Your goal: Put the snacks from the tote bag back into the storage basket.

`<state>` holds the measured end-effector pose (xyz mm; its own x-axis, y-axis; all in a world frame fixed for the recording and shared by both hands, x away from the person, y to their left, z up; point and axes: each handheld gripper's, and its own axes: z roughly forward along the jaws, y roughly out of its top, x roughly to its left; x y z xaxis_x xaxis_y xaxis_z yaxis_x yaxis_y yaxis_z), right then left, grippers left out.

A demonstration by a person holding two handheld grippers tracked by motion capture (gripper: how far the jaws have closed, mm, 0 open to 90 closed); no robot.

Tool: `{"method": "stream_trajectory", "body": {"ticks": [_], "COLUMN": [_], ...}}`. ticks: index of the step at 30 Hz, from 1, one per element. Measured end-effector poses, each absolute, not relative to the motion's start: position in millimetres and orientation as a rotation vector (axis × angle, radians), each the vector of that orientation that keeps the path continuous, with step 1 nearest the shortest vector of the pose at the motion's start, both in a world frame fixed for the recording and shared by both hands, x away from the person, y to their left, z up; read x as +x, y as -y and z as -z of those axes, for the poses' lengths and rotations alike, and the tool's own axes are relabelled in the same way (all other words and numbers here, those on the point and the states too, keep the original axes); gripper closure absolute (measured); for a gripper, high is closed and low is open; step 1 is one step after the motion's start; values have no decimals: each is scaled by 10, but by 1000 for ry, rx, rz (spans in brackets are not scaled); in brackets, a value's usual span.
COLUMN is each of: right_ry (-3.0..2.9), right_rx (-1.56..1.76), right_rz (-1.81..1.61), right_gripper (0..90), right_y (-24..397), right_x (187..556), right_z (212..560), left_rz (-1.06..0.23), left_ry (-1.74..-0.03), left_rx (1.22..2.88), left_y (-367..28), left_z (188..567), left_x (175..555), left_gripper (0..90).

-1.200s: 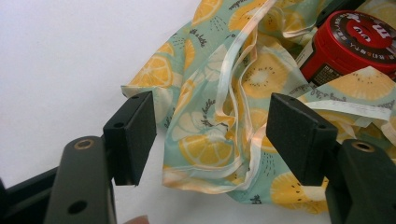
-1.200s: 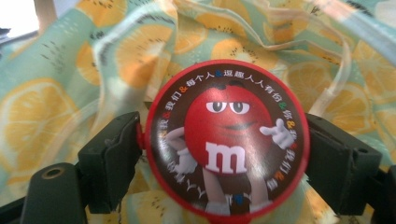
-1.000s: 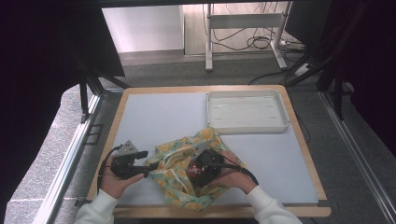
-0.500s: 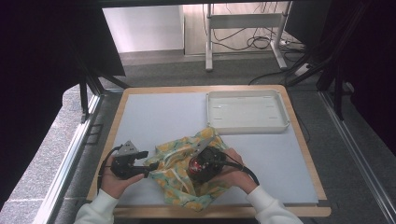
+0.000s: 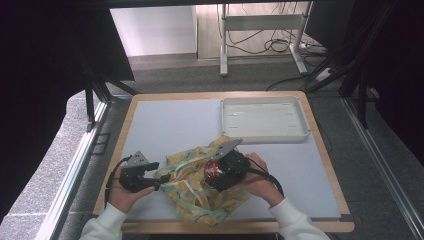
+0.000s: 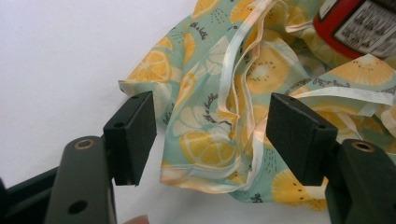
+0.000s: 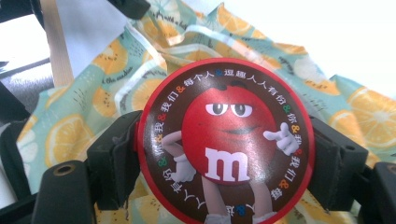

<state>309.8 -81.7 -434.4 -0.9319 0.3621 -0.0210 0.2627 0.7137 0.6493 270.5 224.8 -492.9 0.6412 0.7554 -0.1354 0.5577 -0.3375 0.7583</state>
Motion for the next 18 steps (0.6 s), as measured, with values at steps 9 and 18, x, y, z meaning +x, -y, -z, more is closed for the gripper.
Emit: {"method": "stream_trajectory", "body": {"ticks": [9,18], "right_ry": [-2734,-2653], "right_rx": [520,553], "right_rz": [-1080,-1097], "right_gripper": [222,222], "right_y": [868,876], "right_x": [3129,3194], "right_z": [4183,3921], "left_rz": [-297,-290], "left_ry": [-1028,-1006], "left_rx": [2037,2037], "left_y": [-2251,-2255], "left_z": [4934,4927], "left_x": [2711,2685], "left_gripper": [333,333]}}
